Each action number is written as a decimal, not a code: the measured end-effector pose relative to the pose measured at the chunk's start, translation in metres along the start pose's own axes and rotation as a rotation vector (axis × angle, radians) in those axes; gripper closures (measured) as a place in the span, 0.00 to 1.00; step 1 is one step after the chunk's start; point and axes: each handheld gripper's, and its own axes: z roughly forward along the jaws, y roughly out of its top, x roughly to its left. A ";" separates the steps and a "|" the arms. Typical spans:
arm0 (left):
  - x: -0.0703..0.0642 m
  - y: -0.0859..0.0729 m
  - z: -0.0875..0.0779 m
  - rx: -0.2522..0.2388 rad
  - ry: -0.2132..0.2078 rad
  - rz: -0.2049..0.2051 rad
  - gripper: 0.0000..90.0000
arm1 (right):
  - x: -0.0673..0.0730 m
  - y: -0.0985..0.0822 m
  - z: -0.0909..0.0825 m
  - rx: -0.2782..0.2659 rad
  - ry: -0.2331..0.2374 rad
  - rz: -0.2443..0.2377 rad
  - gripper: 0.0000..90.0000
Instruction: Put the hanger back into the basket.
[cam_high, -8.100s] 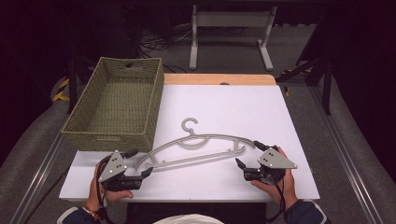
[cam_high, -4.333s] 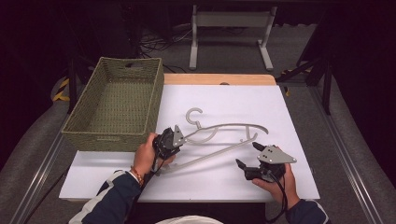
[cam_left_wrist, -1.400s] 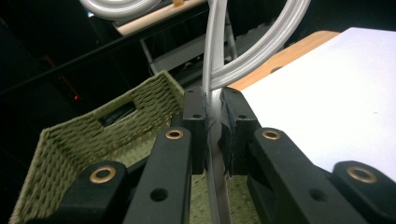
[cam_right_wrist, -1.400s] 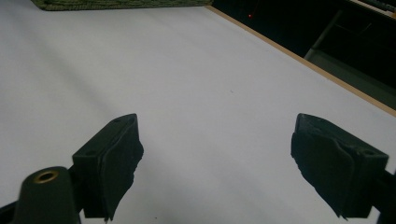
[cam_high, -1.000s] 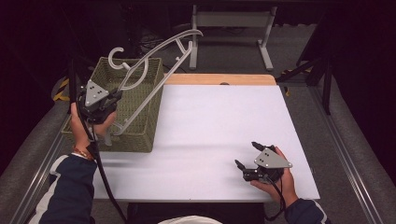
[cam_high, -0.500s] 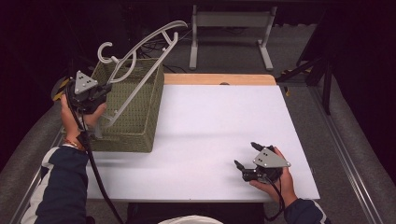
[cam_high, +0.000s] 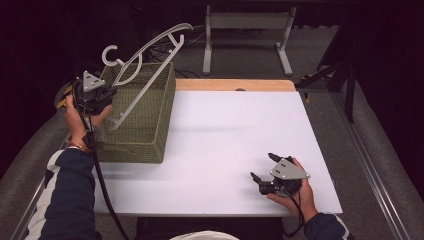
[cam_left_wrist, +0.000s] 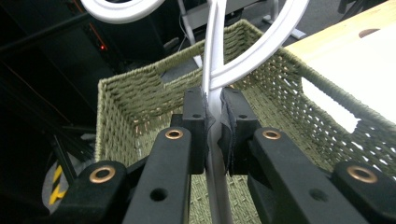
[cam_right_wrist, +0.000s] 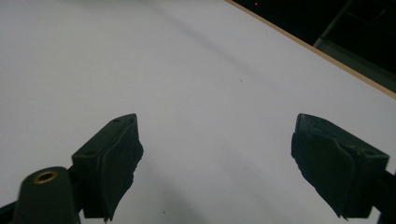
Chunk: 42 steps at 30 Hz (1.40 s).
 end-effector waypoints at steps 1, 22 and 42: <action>0.002 -0.001 0.001 0.000 0.002 -0.001 0.91 | 0.000 0.000 0.000 0.000 0.000 0.000 0.18; 0.003 -0.020 0.022 0.076 -0.031 0.017 0.80 | 0.004 0.000 0.002 0.019 0.019 -0.012 0.18; -0.036 -0.007 -0.001 -0.086 -0.116 0.084 0.69 | 0.003 0.001 0.002 0.009 0.014 -0.009 0.18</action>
